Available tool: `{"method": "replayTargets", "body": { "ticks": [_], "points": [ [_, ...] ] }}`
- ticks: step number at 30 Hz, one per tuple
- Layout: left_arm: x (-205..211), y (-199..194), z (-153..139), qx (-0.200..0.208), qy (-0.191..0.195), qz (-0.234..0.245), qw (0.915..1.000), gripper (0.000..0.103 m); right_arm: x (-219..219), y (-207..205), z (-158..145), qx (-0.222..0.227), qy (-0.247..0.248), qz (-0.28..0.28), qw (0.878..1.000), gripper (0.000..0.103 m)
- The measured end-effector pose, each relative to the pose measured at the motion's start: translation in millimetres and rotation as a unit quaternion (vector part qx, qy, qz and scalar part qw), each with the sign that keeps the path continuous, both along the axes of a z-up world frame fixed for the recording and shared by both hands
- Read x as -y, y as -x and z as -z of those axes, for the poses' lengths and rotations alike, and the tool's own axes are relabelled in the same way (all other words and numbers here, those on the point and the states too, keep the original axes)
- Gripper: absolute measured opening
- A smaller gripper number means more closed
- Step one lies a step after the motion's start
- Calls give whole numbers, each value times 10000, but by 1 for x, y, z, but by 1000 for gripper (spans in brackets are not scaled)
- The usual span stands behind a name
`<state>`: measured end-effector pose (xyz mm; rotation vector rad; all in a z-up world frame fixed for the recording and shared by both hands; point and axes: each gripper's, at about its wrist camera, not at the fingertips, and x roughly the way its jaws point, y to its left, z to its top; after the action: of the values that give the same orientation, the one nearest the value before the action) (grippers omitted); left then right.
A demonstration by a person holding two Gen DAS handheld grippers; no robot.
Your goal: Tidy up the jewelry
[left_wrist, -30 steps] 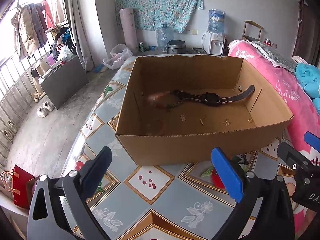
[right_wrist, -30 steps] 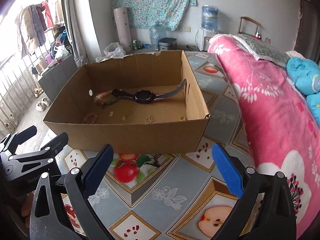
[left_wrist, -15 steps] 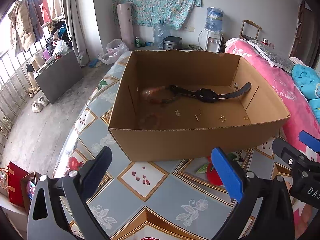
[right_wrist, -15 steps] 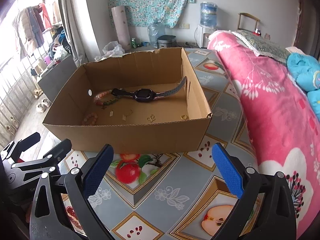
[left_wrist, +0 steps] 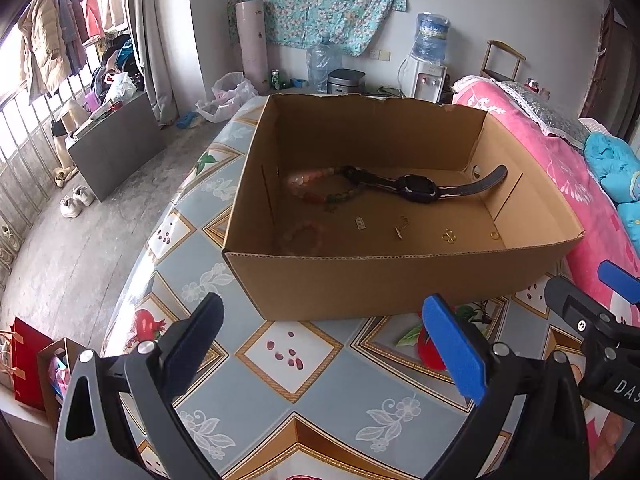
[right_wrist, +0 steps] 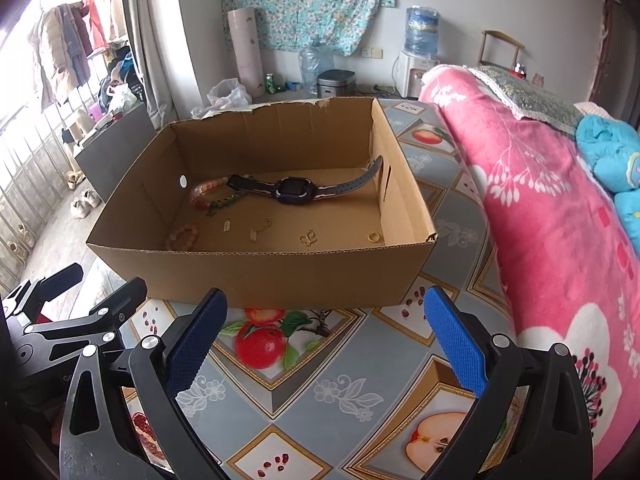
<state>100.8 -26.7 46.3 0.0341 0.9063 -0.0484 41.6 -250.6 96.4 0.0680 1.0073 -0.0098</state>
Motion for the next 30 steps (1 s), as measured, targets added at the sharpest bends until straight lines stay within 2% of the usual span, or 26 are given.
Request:
{"method": "replayTargets", "body": {
  "ticks": [30],
  "points": [
    [-12, 1, 0, -22, 140, -79, 9999, 98, -9, 3, -3, -23, 52, -77, 10000, 95]
  ]
}}
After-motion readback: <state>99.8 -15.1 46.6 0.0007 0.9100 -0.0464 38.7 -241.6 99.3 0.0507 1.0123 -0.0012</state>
